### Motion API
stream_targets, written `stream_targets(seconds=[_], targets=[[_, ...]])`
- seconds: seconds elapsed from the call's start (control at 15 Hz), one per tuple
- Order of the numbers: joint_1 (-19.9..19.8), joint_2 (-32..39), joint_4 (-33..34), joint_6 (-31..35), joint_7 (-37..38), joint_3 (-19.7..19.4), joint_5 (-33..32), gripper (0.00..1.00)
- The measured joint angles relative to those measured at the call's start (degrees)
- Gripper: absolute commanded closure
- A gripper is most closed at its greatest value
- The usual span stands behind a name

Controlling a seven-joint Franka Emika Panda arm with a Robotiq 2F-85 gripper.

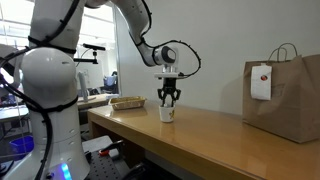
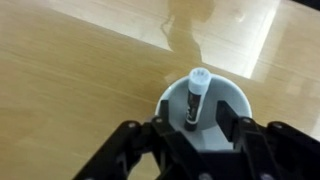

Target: Remove the marker from the mug

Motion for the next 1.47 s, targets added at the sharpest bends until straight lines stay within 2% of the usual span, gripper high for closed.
stream_targets(seconds=[0.07, 0.53, 0.73, 0.8, 0.87, 1.0, 1.07, 1.2, 1.47], targets=[[0.01, 0.34, 0.45, -0.03, 0.0, 0.02, -0.28, 0.48], [0.21, 3.42, 1.6, -0.05, -3.16, 1.07, -1.71, 0.42], [0.73, 3.55, 0.98, -0.3, -4.74, 1.48, -4.54, 0.5], [0.8, 3.55, 0.9, -0.7, -5.59, 1.67, -5.25, 0.6], [0.82, 3.55, 0.89, -1.32, -6.56, 1.91, -5.99, 0.78], [0.84, 3.55, 0.82, -2.54, -8.06, 2.31, -7.42, 0.94], [0.84, 3.55, 0.76, -2.9, -8.81, 2.42, -7.91, 0.99], [0.84, 3.55, 0.71, -3.0, -9.7, 2.55, -8.72, 0.95], [0.84, 2.87, 0.75, -3.0, -11.16, 2.78, -8.99, 0.95]])
